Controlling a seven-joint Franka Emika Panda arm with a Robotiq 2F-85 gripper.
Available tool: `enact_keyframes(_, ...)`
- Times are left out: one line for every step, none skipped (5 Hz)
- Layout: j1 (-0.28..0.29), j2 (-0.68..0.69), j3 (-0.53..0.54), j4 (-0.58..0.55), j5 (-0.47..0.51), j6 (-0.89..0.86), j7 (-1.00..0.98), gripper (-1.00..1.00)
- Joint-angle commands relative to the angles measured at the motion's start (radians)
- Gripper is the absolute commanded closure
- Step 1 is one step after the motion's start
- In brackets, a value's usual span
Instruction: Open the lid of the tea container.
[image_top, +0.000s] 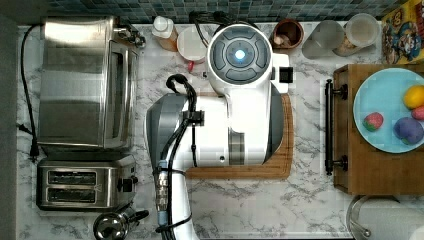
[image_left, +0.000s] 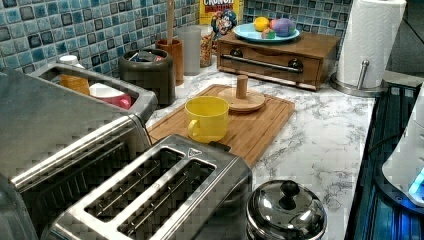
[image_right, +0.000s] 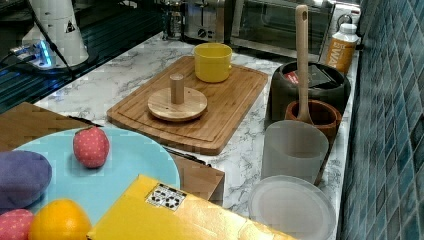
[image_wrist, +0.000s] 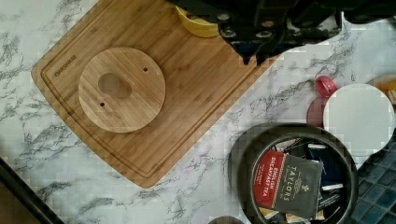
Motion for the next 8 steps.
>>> enact_keyframes(0.003,-0.033,0.001,-0.085,-0.033,0.045,0.015,1.0)
enact_keyframes(-0.007,-0.051,-0.009,-0.167,-0.038,0.061,0.018,1.0)
enact_keyframes(-0.026,-0.077,-0.03,-0.253,-0.034,0.088,0.026,1.0)
enact_keyframes(-0.037,-0.077,-0.055,-0.302,-0.037,0.094,0.039,1.0)
enact_keyframes(-0.065,-0.11,-0.061,-0.365,-0.031,0.137,0.049,-1.0)
enact_keyframes(-0.065,-0.143,-0.092,-0.42,-0.036,0.177,0.071,-1.0)
enact_keyframes(-0.07,-0.142,-0.117,-0.449,-0.04,0.193,0.081,-1.0)
enact_keyframes(-0.078,-0.134,-0.133,-0.487,-0.049,0.237,0.087,-1.0)
